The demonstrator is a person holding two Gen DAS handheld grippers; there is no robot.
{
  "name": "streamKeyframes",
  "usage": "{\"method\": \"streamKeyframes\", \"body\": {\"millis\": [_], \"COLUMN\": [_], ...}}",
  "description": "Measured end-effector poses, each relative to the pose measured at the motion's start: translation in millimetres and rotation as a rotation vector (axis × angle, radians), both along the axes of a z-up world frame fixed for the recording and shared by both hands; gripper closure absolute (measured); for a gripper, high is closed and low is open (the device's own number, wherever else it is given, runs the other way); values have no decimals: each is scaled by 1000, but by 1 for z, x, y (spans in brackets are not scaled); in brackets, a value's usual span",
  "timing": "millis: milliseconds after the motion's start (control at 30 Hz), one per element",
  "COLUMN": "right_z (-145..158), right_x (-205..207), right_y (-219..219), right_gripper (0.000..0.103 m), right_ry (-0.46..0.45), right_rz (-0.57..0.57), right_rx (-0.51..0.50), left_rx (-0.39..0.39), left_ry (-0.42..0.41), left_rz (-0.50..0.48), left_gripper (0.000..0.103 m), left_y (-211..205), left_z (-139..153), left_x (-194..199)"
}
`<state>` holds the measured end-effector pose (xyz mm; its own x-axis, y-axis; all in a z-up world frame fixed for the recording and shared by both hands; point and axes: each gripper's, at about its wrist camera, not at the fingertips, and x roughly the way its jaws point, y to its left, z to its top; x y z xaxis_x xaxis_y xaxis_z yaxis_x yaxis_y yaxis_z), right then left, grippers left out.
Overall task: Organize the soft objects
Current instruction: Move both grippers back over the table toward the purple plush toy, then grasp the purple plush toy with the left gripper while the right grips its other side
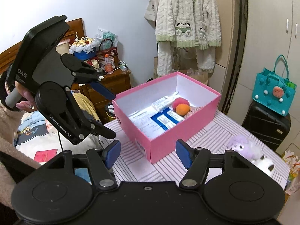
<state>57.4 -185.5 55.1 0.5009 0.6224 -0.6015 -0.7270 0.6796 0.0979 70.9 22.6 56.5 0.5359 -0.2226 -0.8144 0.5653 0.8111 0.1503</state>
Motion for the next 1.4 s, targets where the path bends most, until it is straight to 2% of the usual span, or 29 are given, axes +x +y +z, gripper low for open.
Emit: {"method": "streamKeyframes", "body": {"millis": [267,500,700,867,1000,1133,1267,1400], "right_z": [-25,-56,-87,-103,-112,-123,-131,-140], "right_x": [-12,-10,2,19,35,50,68,94], "right_y": [-32,-63,-85,-104,-114,-116,-119,-113], "right_gripper": [32,31,31,31,31,31,31,31], "right_ry": [42,58,60,16,-23,-84,-122,-126], "right_rz": [-48,-130,-216,-269,-301,-328,-348,-334], "right_rx": [3,17,47,58,59,12,-9,-12], "left_rx": [-7,-57,-133,-167,-143,-142,-218,-282], "left_ry": [37,59,46,40,39,20,10,-35], "left_rz": [-59,-87,-102,-125,-138,-121,-85,3], "left_gripper": [18,18,18,18,19,19,19,19], "left_y": [-30,-54,-75,-97,-118,-132,-141,-146], "left_z": [-20,-38,-49,-53,-56,-64,-73,-82], "left_x": [-1,9,22,37,57,74,93,111]}}
